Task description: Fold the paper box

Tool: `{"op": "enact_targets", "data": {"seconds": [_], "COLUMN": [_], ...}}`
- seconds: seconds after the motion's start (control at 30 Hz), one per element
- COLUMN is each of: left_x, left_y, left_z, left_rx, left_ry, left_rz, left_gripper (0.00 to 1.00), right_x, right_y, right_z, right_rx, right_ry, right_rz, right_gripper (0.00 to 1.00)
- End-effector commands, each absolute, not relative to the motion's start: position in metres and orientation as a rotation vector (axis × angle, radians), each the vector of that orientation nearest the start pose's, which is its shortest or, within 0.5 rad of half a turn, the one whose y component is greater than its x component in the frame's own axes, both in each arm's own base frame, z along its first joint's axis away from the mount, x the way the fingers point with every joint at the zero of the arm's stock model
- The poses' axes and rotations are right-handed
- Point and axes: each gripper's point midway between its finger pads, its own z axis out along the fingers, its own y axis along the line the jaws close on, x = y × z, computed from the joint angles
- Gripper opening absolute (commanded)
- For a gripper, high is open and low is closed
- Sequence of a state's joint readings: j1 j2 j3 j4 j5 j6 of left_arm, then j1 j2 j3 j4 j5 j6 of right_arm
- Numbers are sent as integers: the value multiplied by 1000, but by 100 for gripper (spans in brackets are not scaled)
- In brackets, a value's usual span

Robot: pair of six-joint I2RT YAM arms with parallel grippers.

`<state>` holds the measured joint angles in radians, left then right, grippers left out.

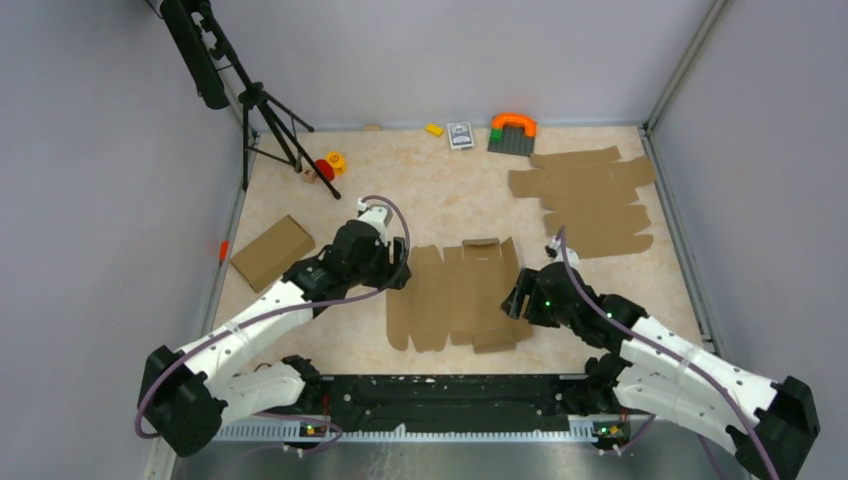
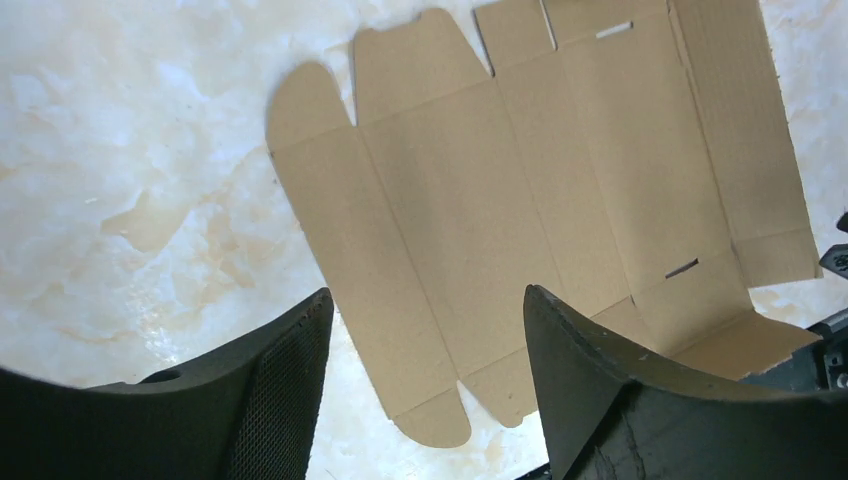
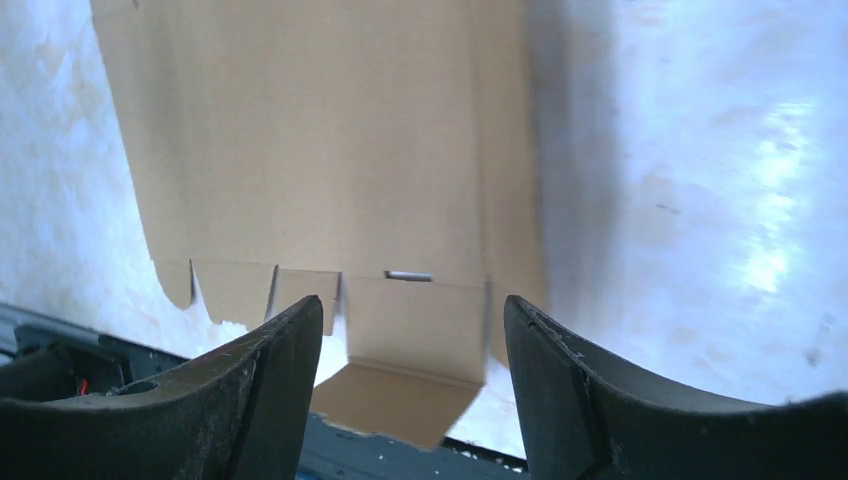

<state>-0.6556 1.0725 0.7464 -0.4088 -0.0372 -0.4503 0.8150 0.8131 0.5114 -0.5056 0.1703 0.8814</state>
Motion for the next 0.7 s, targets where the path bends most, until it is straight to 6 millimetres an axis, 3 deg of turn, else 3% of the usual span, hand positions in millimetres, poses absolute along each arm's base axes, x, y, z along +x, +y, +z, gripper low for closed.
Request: {"op": "enact_targets", "data": {"seconds": [0.0, 0.1, 0.23, 0.27, 0.4, 0.67], "left_x": [239, 236, 229, 229, 234, 243], "left_y": [-187, -208, -263, -274, -303, -334], "left_z": [147, 150, 150, 149, 132, 108], "left_rx": [259, 330, 447, 462, 502, 639], "left_ry": [2324, 2334, 2299, 2295, 2316, 2347], "left_rz": [-448, -558, -876, -937, -1028, -1056], "left_gripper": [70, 52, 7, 0, 0, 0], "right_x": [158, 147, 138, 137, 138, 152], "right_y": [144, 140, 151, 156, 166, 175], "right_z": [86, 67, 50, 49, 46, 59], "right_rx": [366, 495, 543, 540, 559, 566], "right_ry": [2455, 2484, 2498, 2492, 2468, 2411], "right_rz": [504, 536, 653, 700, 793, 833], "right_gripper": [66, 66, 63, 61, 54, 44]}}
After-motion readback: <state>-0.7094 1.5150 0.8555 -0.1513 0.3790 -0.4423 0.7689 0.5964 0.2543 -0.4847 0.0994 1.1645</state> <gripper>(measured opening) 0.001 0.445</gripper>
